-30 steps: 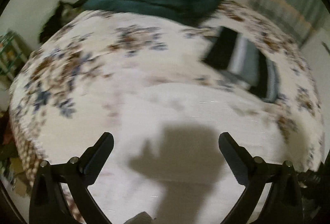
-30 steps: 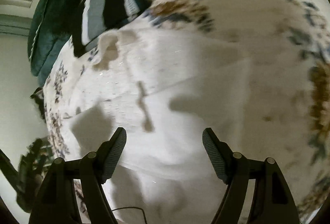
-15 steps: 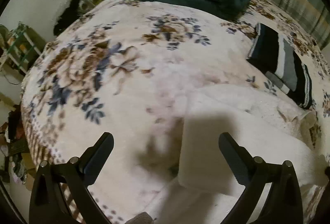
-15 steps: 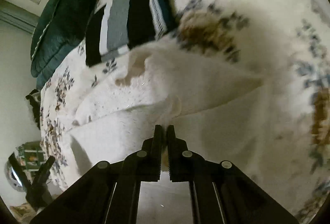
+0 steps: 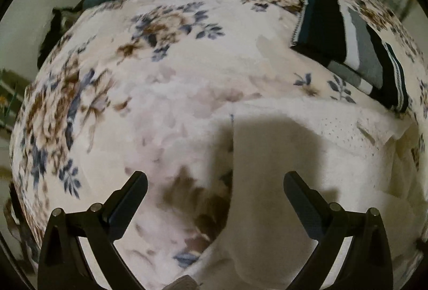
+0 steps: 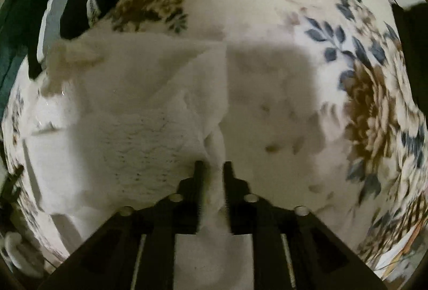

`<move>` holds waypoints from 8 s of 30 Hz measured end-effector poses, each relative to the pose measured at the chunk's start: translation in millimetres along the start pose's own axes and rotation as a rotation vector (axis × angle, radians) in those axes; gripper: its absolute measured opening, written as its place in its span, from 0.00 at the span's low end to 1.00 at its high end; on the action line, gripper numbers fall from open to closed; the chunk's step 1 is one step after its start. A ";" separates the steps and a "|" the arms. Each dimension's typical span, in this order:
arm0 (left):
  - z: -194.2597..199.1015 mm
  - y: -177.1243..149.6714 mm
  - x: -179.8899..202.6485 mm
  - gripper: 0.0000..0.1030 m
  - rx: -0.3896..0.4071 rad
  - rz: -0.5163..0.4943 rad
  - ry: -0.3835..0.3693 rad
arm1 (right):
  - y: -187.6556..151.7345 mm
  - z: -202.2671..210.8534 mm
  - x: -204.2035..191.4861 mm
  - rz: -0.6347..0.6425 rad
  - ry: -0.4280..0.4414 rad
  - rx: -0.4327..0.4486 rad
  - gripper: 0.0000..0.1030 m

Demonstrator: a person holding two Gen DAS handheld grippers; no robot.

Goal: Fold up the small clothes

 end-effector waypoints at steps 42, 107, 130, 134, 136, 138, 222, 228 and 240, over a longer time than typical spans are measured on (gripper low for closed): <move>-25.4 -6.1 58.7 1.00 -0.066 -0.188 -0.077 | -19.4 -31.6 -78.0 0.094 0.072 -0.144 0.50; 170.3 -308.7 30.6 0.06 -0.132 0.325 -0.250 | 103.7 90.7 -237.0 0.526 0.428 -0.193 0.07; 53.6 -304.0 -151.2 0.49 -0.278 0.573 -0.484 | 26.4 -34.8 -433.3 0.646 0.185 -0.240 0.58; 54.6 -298.4 -146.4 0.53 -0.294 0.471 -0.470 | -32.1 -7.9 -337.7 0.632 0.171 -0.232 0.58; 51.8 -292.1 -137.1 0.53 -0.301 0.407 -0.442 | -67.5 -11.7 -288.8 0.598 0.161 -0.279 0.58; 48.4 -285.9 -125.7 0.53 -0.307 0.356 -0.428 | -109.4 -26.4 -235.7 0.527 0.146 -0.349 0.58; 49.0 -101.2 -121.0 0.59 -0.265 0.031 -0.721 | -175.8 -18.0 -165.1 0.103 0.420 -0.254 0.73; 16.1 -209.3 -156.3 0.59 -0.437 0.114 -0.637 | -275.9 -76.8 -124.4 0.043 0.427 -0.405 0.73; 18.3 -247.7 -104.8 0.11 -0.492 0.143 -0.777 | -325.3 -127.6 -153.3 0.051 0.597 -0.448 0.31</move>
Point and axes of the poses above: each gripper's, at about its wrist camera, not at the fingertips, and z roughly against the way its jaws point, x to its right, y to its top, the point moved 4 cm from there along -z, roughly the way its jaws point, and after that the axes turned 3 degrees about -x, right-handed, at the moved point
